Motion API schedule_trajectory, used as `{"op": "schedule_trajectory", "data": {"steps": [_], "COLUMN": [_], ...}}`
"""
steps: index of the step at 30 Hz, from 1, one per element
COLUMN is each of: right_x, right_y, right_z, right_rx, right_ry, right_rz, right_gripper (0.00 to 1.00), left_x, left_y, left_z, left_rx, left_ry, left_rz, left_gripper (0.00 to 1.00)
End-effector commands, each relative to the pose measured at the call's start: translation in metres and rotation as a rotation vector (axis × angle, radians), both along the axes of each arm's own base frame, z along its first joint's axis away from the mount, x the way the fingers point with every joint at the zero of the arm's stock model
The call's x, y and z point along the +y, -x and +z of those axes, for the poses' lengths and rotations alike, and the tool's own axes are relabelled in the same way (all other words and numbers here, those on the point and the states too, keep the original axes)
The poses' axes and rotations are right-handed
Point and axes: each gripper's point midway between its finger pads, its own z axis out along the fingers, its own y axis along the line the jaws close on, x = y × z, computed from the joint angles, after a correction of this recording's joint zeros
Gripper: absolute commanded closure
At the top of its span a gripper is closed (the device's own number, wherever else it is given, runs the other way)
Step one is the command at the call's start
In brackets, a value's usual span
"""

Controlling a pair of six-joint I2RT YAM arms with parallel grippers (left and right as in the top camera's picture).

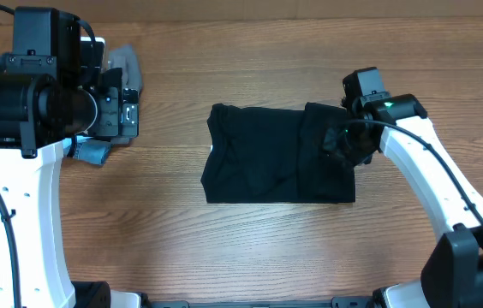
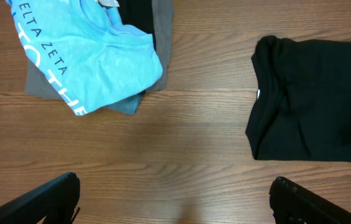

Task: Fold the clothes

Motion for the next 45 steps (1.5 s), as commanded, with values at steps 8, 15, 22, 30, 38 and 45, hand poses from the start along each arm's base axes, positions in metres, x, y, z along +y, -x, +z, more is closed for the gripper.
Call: {"op": "schedule_trajectory", "data": {"steps": [8, 15, 22, 30, 38, 45], "right_x": [0.021, 0.021, 0.029, 0.001, 0.033, 0.053], "right_y": [0.027, 0.046, 0.007, -0.051, -0.099, -0.103], "right_z": [-0.092, -0.096, 0.006, 0.01, -0.07, -0.083], "right_rx": [0.008, 0.061, -0.221, -0.377, -0.329, -0.317], "right_ry": [0.042, 0.023, -0.038, 0.029, -0.108, -0.203], "right_rz": [0.054, 0.086, 0.104, -0.178, -0.254, -0.124], "right_gripper": [0.92, 0.96, 0.74, 0.82, 0.86, 0.86], "left_x": [0.003, 0.003, 0.003, 0.003, 0.003, 0.003], "left_y": [-0.001, -0.001, -0.001, -0.001, -0.001, -0.001], "left_z": [0.002, 0.002, 0.002, 0.002, 0.002, 0.002], "left_rx": [-0.008, -0.008, -0.008, -0.008, -0.008, -0.008], "left_ry": [0.002, 0.002, 0.002, 0.002, 0.002, 0.002], "left_rz": [0.027, 0.027, 0.027, 0.027, 0.027, 0.027], "left_gripper": [0.0, 0.0, 0.0, 0.0, 0.0, 0.0]}}
